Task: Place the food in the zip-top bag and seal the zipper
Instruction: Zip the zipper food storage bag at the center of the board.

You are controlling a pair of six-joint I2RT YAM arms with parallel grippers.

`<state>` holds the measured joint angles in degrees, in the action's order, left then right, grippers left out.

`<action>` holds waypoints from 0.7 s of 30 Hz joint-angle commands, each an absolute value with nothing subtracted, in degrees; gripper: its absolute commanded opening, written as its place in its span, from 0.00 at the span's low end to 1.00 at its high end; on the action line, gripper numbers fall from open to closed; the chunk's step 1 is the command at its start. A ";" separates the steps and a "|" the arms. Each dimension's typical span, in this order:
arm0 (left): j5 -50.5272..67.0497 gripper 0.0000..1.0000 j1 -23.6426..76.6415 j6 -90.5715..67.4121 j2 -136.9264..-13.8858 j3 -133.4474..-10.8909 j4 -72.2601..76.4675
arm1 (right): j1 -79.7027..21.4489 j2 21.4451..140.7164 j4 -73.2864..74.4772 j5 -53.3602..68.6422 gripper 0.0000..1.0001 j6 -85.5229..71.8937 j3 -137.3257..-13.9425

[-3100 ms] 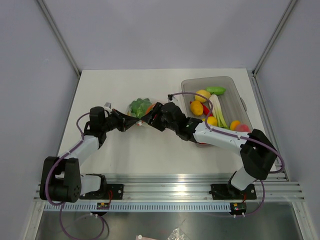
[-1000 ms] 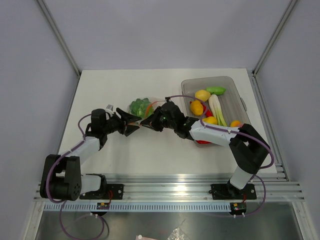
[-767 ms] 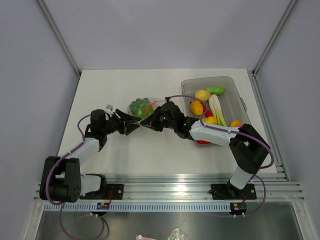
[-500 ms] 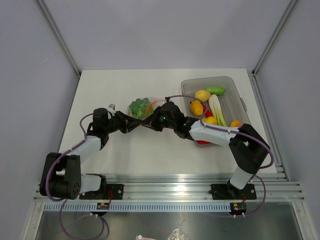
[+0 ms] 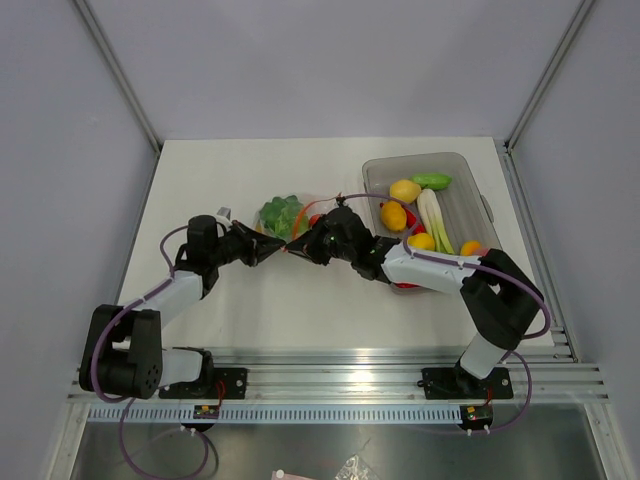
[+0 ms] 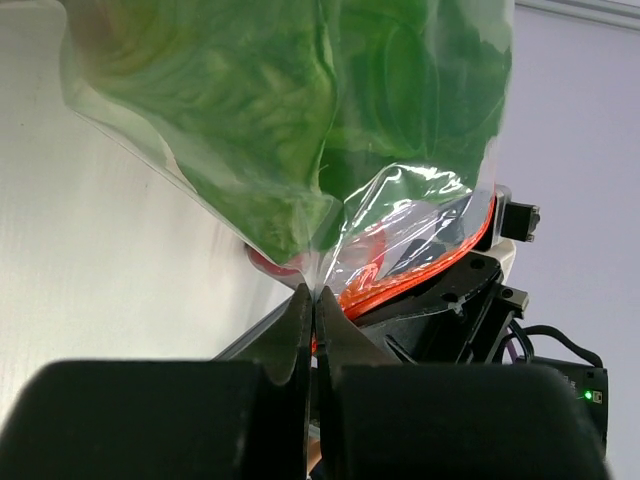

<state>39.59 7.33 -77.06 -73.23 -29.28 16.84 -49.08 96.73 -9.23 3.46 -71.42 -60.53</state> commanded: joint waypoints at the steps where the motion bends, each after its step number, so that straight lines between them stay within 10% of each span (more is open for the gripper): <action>1: 38.41 0.00 7.56 -77.43 -71.98 -29.53 19.51 | -47.38 92.90 -9.93 -1.41 0.00 -72.68 -58.89; 21: 40.60 0.00 7.30 -72.25 -72.51 -30.76 16.96 | -44.12 92.55 -6.68 1.41 0.00 -66.89 -64.42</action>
